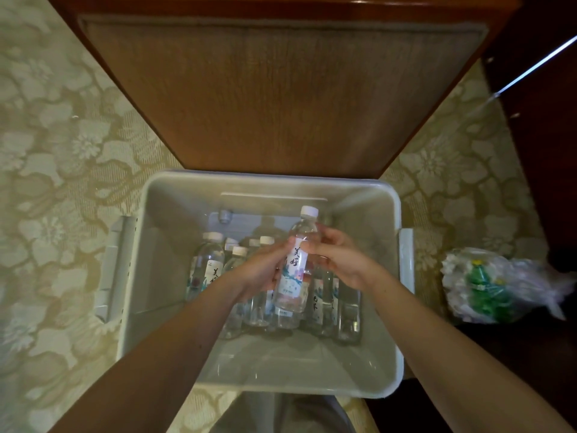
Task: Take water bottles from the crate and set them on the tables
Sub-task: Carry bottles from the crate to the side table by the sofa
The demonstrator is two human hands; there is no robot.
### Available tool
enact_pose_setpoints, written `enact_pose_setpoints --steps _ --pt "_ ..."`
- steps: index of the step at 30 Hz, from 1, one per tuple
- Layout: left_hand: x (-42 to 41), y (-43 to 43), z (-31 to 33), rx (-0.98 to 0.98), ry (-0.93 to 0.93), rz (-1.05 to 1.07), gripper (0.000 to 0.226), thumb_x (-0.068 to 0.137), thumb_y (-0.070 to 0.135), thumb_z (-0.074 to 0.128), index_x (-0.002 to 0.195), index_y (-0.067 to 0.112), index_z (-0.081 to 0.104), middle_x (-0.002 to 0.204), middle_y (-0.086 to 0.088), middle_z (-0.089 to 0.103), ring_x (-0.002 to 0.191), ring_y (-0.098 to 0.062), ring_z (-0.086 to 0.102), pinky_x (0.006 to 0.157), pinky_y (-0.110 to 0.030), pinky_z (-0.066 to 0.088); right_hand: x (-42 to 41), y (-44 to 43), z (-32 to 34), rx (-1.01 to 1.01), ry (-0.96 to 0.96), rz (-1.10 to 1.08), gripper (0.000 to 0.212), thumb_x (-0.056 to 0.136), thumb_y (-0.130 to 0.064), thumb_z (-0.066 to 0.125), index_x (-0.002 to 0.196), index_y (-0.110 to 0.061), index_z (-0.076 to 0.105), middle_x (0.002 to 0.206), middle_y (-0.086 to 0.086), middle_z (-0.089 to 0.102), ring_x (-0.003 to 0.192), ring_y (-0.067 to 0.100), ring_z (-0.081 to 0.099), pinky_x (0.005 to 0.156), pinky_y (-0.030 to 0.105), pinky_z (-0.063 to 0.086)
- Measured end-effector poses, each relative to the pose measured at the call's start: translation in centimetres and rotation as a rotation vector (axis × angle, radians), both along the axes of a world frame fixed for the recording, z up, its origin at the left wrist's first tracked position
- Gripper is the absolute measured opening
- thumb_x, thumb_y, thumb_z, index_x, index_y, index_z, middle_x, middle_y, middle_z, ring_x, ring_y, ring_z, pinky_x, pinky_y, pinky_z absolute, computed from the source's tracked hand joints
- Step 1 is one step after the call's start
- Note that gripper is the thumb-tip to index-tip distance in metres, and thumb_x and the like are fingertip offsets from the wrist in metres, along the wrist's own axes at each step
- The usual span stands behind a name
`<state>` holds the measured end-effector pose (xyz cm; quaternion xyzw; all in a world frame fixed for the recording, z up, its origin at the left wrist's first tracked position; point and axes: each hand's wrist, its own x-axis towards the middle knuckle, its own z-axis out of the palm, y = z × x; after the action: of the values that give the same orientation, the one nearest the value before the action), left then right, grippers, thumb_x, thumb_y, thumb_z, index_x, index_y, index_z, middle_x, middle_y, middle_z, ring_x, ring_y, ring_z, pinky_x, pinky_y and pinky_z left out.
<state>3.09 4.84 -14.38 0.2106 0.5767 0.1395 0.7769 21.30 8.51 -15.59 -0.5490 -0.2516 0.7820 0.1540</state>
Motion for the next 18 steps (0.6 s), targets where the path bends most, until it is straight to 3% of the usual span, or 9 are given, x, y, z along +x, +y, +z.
enact_pose_setpoints --steps 3,6,10,12,15,18 --pt "-0.2 -0.6 -0.1 0.013 -0.004 0.084 0.050 0.093 0.052 0.044 0.127 0.017 0.060 0.116 -0.013 0.072 0.109 -0.031 0.068 0.097 -0.049 0.053 -0.6 0.1 -0.4 0.006 0.015 0.035 0.058 0.083 -0.004 0.076 0.137 -0.007 0.055 0.124 0.012 0.069 0.113 0.028 0.067 0.098 0.041 0.054" --pt "-0.5 -1.3 -0.7 0.044 0.007 0.136 0.057 0.085 0.057 0.053 0.130 0.023 0.059 0.113 -0.008 0.074 0.106 -0.028 0.070 0.098 -0.049 0.052 -0.6 0.8 0.1 0.055 -0.042 0.153 0.045 0.084 -0.011 0.076 0.128 -0.015 0.065 0.119 0.005 0.072 0.111 0.021 0.068 0.095 0.031 0.054" --pt "-0.9 -2.0 -1.6 0.093 0.120 0.192 0.017 0.096 0.041 0.053 0.106 0.030 0.062 0.090 0.004 0.073 0.079 -0.013 0.069 0.065 -0.024 0.057 -0.5 1.8 -0.1 0.127 -0.332 0.235 0.037 0.093 -0.019 0.068 0.129 -0.016 0.064 0.129 0.000 0.065 0.116 0.019 0.062 0.101 0.030 0.047" --pt "-1.2 -2.4 -2.0 0.083 0.156 0.198 0.013 0.098 0.038 0.054 0.106 0.031 0.061 0.088 0.006 0.071 0.077 -0.010 0.067 0.055 -0.019 0.054 -0.3 1.9 -1.0 0.240 -0.548 0.497 0.036 0.099 -0.017 0.058 0.134 -0.013 0.060 0.137 0.005 0.059 0.120 0.022 0.058 0.103 0.032 0.046" --pt "-1.3 -2.7 -1.8 0.082 0.194 0.186 0.013 0.097 0.038 0.055 0.107 0.032 0.062 0.090 0.007 0.070 0.081 -0.011 0.067 0.059 -0.018 0.054 0.5 1.4 -2.7 0.324 -0.768 1.006 0.043 0.096 -0.014 0.054 0.139 -0.018 0.055 0.140 0.006 0.056 0.120 0.029 0.057 0.101 0.035 0.049" --pt "-1.5 -3.1 -2.4 0.089 0.225 0.157 0.010 0.098 0.037 0.053 0.104 0.034 0.062 0.087 0.010 0.068 0.078 -0.007 0.065 0.056 -0.015 0.052 0.9 0.8 -4.2 0.256 -0.895 1.224 0.050 0.091 -0.014 0.053 0.140 -0.013 0.050 0.141 0.015 0.050 0.122 0.035 0.054 0.100 0.041 0.050"
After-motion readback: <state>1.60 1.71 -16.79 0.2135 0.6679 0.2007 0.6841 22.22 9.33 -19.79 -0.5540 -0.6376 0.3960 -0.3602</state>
